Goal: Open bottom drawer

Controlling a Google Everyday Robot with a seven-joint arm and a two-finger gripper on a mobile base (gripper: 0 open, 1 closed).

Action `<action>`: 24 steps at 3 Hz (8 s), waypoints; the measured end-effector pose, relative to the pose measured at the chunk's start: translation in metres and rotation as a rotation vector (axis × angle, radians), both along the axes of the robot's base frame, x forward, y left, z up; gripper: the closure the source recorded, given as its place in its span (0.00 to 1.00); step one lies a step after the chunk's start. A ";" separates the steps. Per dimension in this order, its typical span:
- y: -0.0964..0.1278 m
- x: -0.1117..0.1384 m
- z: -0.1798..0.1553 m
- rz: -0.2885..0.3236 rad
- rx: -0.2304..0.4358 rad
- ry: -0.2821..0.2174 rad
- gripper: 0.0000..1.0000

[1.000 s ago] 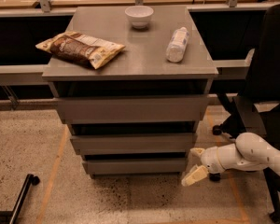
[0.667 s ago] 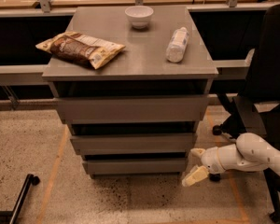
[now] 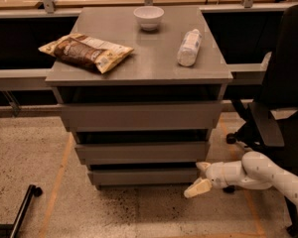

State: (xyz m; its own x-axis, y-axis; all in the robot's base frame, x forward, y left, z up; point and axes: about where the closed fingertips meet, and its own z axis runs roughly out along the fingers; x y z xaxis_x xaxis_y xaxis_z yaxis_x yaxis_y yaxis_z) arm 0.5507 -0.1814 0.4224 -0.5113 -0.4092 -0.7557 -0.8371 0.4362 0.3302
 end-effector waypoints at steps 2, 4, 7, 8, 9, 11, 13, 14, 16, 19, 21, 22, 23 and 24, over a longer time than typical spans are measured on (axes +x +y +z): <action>0.018 0.036 -0.070 -0.008 0.102 0.042 0.00; 0.017 0.063 -0.116 -0.027 0.151 0.074 0.00; 0.011 0.109 -0.149 -0.081 0.210 0.056 0.00; 0.015 0.110 -0.157 -0.141 0.184 0.031 0.00; 0.025 0.119 -0.165 -0.218 0.170 -0.030 0.00; 0.035 0.122 -0.188 -0.263 0.152 -0.002 0.26; 0.035 0.122 -0.187 -0.263 0.151 -0.002 0.72; 0.029 0.094 -0.204 -0.269 0.103 0.099 0.95; 0.023 0.067 -0.214 -0.259 0.049 0.198 0.68; 0.043 0.064 -0.163 -0.227 0.048 0.080 0.00; 0.037 0.080 -0.205 -0.228 0.007 0.148 0.00; 0.038 0.083 -0.216 -0.213 -0.023 0.176 0.00; 0.038 0.083 -0.213 -0.213 -0.023 0.176 0.18; 0.035 0.058 -0.227 -0.193 -0.070 0.293 0.41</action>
Offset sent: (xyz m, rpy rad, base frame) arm 0.0554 0.0162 -0.1020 0.1349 0.0588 -0.0212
